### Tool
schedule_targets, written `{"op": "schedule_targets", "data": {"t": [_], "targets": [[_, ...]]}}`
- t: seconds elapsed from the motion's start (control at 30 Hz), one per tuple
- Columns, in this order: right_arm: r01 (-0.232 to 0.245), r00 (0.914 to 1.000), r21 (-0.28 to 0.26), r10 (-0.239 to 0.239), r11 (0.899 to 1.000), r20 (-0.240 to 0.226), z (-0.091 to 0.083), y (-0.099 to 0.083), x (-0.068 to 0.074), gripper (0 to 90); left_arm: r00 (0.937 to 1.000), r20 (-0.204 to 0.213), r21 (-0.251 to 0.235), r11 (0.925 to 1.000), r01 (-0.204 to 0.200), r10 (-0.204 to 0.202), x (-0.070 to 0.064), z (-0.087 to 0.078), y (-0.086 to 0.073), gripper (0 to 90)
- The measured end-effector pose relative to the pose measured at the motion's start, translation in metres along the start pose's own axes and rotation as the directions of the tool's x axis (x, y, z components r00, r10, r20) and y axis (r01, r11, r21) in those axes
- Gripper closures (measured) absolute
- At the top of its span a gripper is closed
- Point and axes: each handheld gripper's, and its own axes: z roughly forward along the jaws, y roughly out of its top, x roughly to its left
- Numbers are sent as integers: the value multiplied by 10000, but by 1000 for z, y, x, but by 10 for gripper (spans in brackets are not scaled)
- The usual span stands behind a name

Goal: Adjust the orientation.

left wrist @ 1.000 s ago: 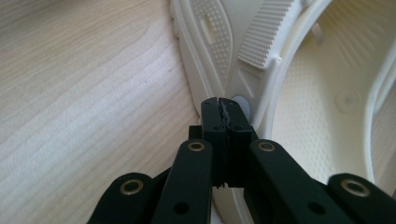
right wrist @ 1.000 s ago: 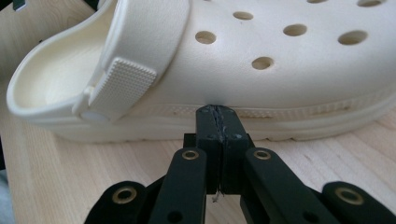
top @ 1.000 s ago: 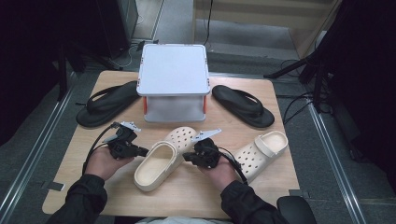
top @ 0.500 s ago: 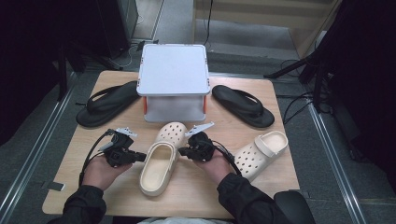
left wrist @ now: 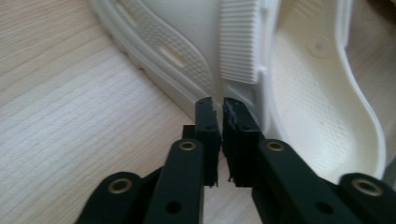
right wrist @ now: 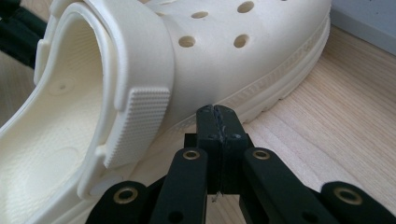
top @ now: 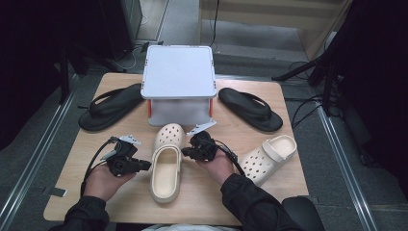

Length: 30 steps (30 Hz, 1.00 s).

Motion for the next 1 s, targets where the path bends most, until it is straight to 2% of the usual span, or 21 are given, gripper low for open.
{"op": "schedule_targets", "data": {"t": [0.07,0.17,0.27,0.37,0.43,0.53,0.63,0.7,0.77,0.8,0.87,0.93,0.97,1.0], "targets": [[-26,10000,-4,26,10000,-90,-2,-1,-2,894,9999,21,-251,9996,162,-162,2,-4,0,811],[-20,9999,-167,18,9999,-144,-15,-5,-3,871,9998,21,-650,9976,222,-221,4,-11,0,710],[213,9996,-381,-220,9990,-167,-30,-8,0,853,9995,-58,-636,9976,291,-296,6,-12,1,580],[289,9992,-581,-303,9979,-244,-41,-10,1,824,9986,-295,-713,9966,407,-429,7,-13,2,488],[382,9989,-584,-398,9976,-253,-46,-12,3,821,9980,-204,-876,9945,572,-592,8,-15,2,454],[506,9980,-533,-525,9973,-351,-54,-14,5,821,9985,-274,-930,9947,446,-474,10,-16,3,412],[598,9974,-488,-616,9970,-362,-63,-19,4,745,9981,-282,-996,9937,515,-545,12,-15,4,390],[554,9982,-546,-565,9970,-178,-67,-22,2,684,9983,-272,-981,9940,486,-515,14,-14,5,384],[499,9986,-534,-507,9973,-129,-69,-23,0,671,9984,-274,-950,9944,466,-494,14,-14,6,382],[371,9993,-586,-375,9976,-67,-74,-27,-2,619,9987,-279,-945,9947,400,-428,15,-14,7,381],[317,9995,-634,-318,9975,-16,-80,-30,-4,630,9987,-334,-988,9945,354,-389,15,-13,8,379],[274,9996,-653,-277,9975,-43,-87,-34,-5,743,9986,-356,-1011,9942,358,-396,16,-13,10,375],[274,9996,-653,-277,9975,-43,-87,-34,-5,743,9986,-356,-1011,9942,358,-396,16,-13,10,375],[253,9996,-682,-263,9974,-140,-94,-38,-5,843,9988,-371,-954,9951,273,-309,18,-14,11,376]]}}
